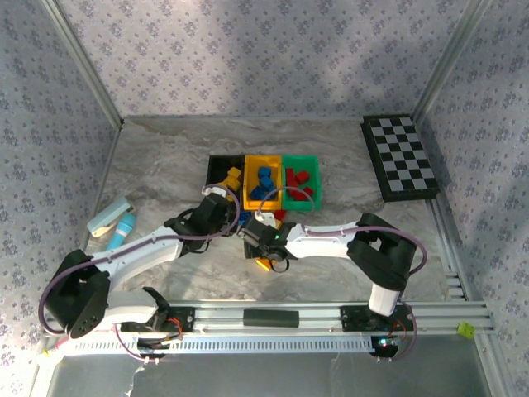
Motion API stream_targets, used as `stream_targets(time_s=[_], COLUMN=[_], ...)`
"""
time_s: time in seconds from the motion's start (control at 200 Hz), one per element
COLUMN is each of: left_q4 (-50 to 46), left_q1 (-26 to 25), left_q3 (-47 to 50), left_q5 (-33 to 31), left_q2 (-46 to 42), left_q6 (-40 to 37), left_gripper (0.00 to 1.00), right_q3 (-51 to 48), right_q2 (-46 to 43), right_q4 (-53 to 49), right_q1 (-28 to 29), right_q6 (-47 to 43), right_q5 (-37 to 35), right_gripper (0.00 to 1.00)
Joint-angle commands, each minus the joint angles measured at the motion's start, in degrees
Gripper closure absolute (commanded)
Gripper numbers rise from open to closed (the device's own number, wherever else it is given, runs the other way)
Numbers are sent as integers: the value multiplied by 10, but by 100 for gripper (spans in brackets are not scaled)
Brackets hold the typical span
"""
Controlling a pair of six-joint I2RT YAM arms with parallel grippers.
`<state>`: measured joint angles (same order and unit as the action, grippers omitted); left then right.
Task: Sort the legos into containers by color
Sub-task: Pick up the lego from the bottom-center of the table, then place the lego in the container.
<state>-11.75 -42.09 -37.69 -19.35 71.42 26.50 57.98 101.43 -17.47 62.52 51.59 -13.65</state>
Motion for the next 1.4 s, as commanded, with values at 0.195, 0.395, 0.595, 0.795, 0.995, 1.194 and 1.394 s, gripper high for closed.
stream_targets(time_s=[0.195,0.395,0.595,0.795,0.995,1.194,1.394], left_q4=[16,3,0,1,-10,-21,-8], left_q1=[4,5,9,10,10,10,10], left_q3=[17,26,53,80,102,109,95], left_q5=[-6,-12,-12,13,44,77,112], left_q2=[-17,-36,-57,-63,-88,-112,-96], left_q6=[22,27,46,83,115,127,116], left_gripper=[26,26,26,26,26,25,19], right_q3=[80,95,125,177,255,349,335], right_q2=[60,66,1,-25,32,123,106], right_q4=[-89,-90,-105,-93,-50,-70,-65], right_q1=[16,19,9,-68,-156,-196,-195], right_q6=[-49,-60,-106,-196,-236,-269,-279], right_q5=[-35,-26,-42,-47,32,38,38], right_gripper=[38,59,59,57,55,45,39])
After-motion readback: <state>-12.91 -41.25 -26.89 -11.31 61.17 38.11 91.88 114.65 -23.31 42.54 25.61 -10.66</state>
